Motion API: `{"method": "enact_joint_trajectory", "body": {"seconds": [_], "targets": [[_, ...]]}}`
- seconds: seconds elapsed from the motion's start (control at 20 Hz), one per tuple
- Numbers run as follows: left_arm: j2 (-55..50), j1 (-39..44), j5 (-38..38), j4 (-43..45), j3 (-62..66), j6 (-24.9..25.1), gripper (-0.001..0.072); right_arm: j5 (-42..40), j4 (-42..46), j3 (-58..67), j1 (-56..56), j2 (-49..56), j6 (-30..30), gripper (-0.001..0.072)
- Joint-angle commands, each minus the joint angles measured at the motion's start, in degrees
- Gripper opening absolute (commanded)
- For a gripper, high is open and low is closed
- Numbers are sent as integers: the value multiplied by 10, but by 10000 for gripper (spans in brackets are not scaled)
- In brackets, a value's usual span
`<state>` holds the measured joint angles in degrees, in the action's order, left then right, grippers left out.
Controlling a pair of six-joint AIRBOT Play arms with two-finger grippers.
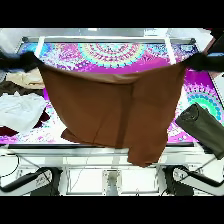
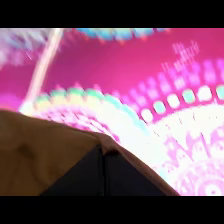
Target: Fold the shirts.
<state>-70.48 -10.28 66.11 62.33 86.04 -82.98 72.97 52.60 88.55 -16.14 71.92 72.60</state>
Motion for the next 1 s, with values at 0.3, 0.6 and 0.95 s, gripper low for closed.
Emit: {"method": "enact_joint_trajectory", "body": {"seconds": [0.3,0.6,0.95], "targets": [[-201,28,-181,36,-34,-76,9,-203,34,-42,40,189,29,19],[-223,28,-84,38,-34,-40,9,-90,82,-69,45,189,23,19],[-266,32,-35,41,-66,-40,9,-113,83,-229,45,189,20,20]]}}
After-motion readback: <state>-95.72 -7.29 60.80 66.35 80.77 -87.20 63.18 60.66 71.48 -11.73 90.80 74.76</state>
